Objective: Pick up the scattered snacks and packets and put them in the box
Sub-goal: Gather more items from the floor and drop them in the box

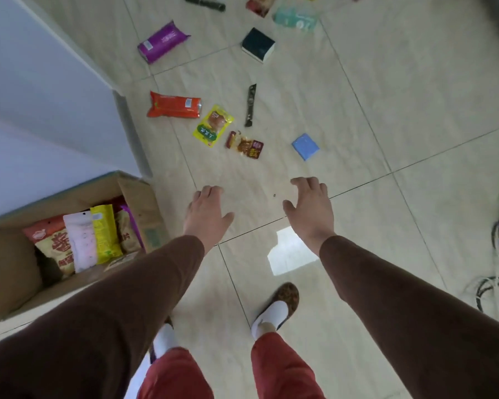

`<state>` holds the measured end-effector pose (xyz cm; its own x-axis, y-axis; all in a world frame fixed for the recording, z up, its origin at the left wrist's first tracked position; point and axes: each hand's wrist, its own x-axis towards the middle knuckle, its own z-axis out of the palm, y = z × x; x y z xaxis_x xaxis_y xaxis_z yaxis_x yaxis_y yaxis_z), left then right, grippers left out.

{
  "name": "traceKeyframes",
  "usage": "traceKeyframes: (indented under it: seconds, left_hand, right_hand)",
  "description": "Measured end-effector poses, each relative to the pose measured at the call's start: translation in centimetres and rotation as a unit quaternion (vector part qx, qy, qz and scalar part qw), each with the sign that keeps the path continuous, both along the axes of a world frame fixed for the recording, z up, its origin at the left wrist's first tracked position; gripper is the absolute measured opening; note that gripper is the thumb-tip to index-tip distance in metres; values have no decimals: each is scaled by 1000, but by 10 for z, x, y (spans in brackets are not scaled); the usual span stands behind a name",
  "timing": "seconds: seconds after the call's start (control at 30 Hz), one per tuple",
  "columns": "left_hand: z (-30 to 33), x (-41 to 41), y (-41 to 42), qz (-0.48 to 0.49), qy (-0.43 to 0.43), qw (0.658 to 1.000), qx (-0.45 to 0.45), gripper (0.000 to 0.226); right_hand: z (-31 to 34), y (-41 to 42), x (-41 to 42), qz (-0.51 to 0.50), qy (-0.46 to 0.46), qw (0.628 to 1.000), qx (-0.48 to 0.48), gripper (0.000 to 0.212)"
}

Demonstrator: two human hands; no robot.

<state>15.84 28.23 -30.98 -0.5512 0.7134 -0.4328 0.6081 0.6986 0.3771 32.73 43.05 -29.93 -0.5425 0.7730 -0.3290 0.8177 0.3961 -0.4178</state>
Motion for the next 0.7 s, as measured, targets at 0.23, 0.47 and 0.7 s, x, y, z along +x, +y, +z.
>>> traceKeyframes:
  seconds: [0.23,0.47,0.7]
  left_hand:
    - [-2,34,134,-24,5,1000,7,58]
    - [-21,13,271,-33,-5,999,10,54]
    - [-24,-19,412,-58,-4,998,3,49]
  right_hand:
    - [1,126,31,-26,-8,1000,5,48]
    - [-8,258,4,-20,-5,1000,-1,48]
    - [-13,397,-23,-51,-19,999,-8,48]
